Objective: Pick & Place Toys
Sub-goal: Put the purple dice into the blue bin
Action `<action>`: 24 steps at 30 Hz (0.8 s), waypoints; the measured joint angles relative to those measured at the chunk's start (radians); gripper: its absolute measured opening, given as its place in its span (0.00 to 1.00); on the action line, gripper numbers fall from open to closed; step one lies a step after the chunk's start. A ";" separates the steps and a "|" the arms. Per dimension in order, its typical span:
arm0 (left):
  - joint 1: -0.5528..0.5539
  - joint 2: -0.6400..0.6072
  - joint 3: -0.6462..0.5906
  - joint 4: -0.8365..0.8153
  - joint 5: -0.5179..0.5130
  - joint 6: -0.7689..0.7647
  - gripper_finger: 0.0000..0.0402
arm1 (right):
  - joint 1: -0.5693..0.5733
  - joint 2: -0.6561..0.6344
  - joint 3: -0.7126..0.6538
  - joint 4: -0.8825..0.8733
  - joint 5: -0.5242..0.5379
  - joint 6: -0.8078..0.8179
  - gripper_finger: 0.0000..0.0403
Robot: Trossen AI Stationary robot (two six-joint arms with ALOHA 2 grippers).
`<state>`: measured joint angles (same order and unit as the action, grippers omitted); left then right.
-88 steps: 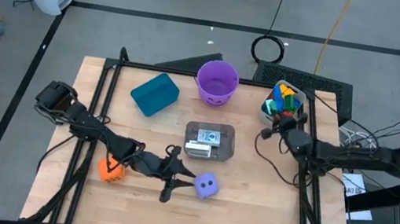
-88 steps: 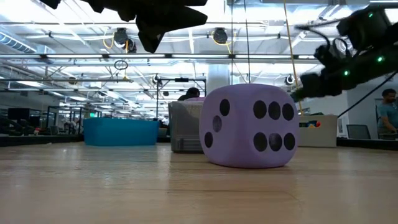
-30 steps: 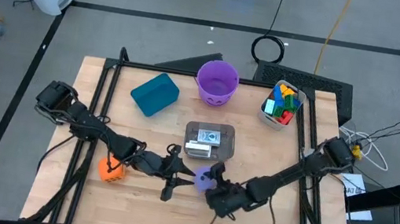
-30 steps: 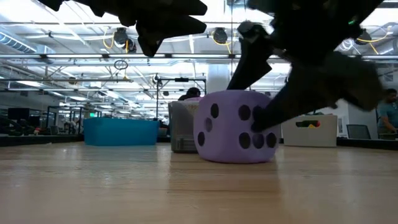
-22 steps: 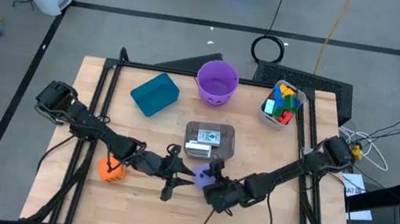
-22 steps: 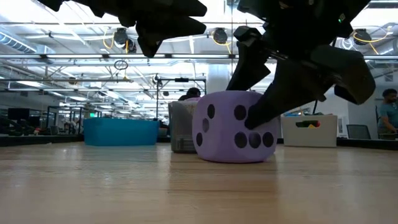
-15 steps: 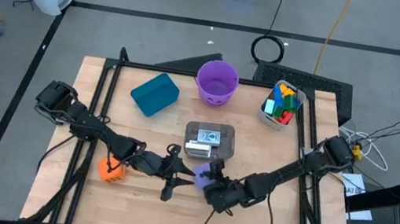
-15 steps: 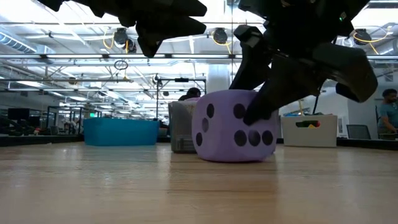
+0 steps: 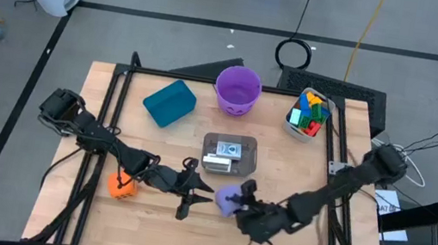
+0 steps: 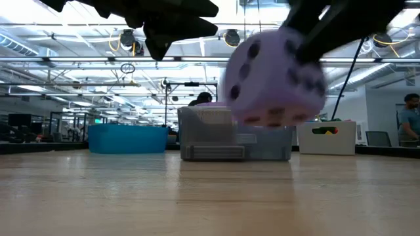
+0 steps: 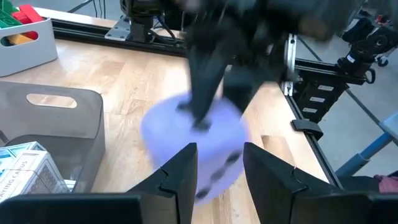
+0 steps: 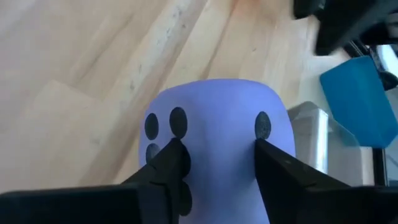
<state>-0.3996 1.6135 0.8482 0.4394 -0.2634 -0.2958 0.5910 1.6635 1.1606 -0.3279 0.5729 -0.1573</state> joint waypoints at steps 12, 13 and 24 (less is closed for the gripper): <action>0.003 0.000 0.000 0.012 0.001 -0.039 0.36 | 0.075 -0.377 -0.202 0.033 0.023 0.078 0.31; 0.005 0.000 0.000 0.016 -0.001 -0.026 0.38 | 0.075 -0.406 -0.228 0.061 0.026 0.077 0.31; 0.030 0.005 0.001 0.110 -0.071 0.162 0.80 | 0.074 -0.634 -0.477 0.467 0.025 -0.084 0.31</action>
<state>-0.3701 1.6184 0.8490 0.5497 -0.3340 -0.1339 0.6651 1.0295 0.6834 0.1395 0.5980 -0.2410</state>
